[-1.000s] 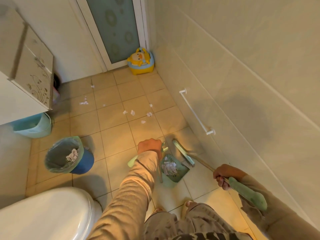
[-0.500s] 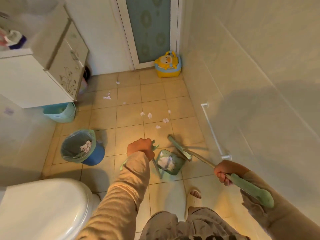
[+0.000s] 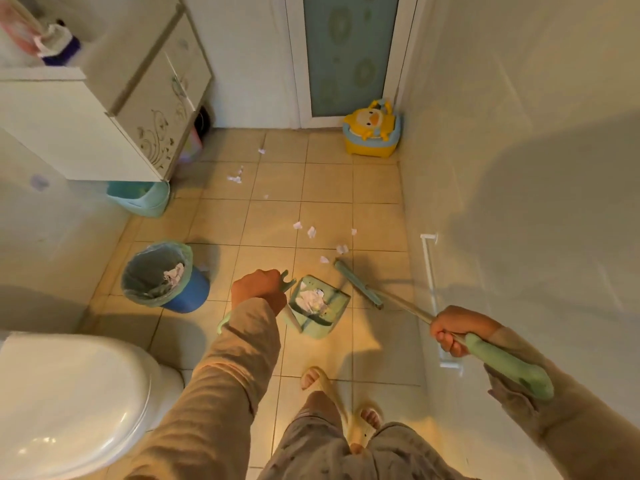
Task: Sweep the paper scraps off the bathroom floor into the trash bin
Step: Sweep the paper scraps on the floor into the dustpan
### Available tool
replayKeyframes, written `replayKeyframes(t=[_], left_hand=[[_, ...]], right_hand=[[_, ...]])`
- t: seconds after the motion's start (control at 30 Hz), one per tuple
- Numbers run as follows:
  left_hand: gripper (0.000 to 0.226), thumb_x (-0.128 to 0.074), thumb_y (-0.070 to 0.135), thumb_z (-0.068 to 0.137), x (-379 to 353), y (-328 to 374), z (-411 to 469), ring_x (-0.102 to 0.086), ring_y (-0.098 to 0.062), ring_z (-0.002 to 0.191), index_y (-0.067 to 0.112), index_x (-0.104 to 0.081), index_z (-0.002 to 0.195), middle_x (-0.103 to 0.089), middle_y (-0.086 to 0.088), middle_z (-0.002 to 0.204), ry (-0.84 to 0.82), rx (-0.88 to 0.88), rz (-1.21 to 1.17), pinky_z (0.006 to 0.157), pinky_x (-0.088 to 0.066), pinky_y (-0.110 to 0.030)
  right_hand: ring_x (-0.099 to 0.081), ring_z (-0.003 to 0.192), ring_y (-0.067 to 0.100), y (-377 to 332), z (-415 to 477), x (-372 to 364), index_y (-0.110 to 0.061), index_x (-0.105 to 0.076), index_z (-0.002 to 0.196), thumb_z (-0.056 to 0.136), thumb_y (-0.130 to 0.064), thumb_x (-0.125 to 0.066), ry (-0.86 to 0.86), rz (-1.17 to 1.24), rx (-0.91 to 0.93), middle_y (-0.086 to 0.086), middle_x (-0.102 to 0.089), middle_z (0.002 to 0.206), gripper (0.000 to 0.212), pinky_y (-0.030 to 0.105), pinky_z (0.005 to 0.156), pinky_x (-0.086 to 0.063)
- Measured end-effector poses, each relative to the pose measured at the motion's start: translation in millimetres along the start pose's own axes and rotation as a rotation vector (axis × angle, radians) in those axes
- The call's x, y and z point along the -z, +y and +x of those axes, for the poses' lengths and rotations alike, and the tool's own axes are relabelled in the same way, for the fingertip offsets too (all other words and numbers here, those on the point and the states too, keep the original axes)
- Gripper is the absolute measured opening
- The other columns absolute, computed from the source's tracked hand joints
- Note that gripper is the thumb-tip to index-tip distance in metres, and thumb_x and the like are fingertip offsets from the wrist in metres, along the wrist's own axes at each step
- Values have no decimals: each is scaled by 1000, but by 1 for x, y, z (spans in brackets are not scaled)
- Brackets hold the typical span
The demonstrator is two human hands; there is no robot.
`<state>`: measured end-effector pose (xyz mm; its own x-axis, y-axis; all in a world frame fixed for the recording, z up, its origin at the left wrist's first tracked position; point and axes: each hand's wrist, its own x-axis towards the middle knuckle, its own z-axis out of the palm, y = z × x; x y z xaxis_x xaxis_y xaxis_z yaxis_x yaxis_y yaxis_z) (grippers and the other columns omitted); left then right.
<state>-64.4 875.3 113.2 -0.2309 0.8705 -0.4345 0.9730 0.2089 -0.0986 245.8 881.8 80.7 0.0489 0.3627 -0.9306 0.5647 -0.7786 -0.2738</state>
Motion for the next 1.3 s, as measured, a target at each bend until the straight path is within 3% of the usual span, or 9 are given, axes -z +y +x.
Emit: replayKeyframes(t=[0.53,0.77,0.83,0.9,1.0,1.07,1.1,1.17,1.3], left_hand=[[30,-50,30,92,47,-20,102,-61,-25,106,15,-58,117,-65,-6,116,-83,28,-12,85,-47,-31],[31,-48,32,94,48,-12,112,-62,-25,105,14,-60,116,-66,-6,114,-112,55,-35,83,-47,-31],[30,-49,32,93,48,-10,113,-63,-25,104,14,-60,115,-66,-6,113,-111,62,-32,83,-48,-31],[30,-50,32,93,49,-8,116,-63,-25,103,14,-61,115,-67,-6,111,-108,76,-32,82,-48,-30],[30,-51,32,93,52,-3,122,-64,-26,102,14,-60,114,-67,-6,110,-96,98,-37,82,-48,-30],[28,-52,30,91,53,4,125,-64,-27,102,15,-61,113,-67,-7,110,-82,105,-44,82,-49,-31],[27,-53,28,91,54,9,126,-64,-27,101,15,-61,113,-68,-7,109,-75,106,-53,82,-49,-31],[27,-53,26,90,56,17,130,-64,-27,102,16,-61,113,-68,-6,110,-76,105,-69,82,-49,-31],[27,-55,26,89,61,23,136,-63,-26,103,17,-61,114,-67,-5,111,-80,100,-89,82,-48,-31]], right_hand=[[-35,15,6,-118,36,14,-11,-36,52,90,0,-38,60,1,-23,-1,-37,22,40,6,29,-27],[-42,39,16,-179,52,10,-5,-42,49,86,3,-42,144,-402,77,1,-43,24,38,20,41,-33],[-45,32,15,-192,59,2,-5,-41,47,88,4,-42,143,-552,98,-2,-39,16,41,20,41,-33],[-46,29,12,-193,65,-6,-6,-40,50,89,3,-42,119,-687,105,2,-46,27,40,19,42,-33],[-53,46,13,-186,66,-11,-9,-40,55,90,2,-46,31,-839,114,6,-51,59,37,12,35,-34],[-63,56,17,-186,61,-9,0,-57,52,85,5,-47,-31,-1002,107,9,-65,51,35,13,39,-36],[-60,50,18,-189,57,-5,3,-63,44,83,6,-46,-52,-1078,76,2,-61,35,43,15,43,-35],[-47,27,11,-198,53,6,-7,-53,29,85,1,-39,-125,-1039,-29,-3,-42,17,58,16,39,-34],[-37,19,6,-217,41,39,-11,-39,52,87,-7,-42,-97,-857,-57,-5,-41,23,35,7,34,-28]])
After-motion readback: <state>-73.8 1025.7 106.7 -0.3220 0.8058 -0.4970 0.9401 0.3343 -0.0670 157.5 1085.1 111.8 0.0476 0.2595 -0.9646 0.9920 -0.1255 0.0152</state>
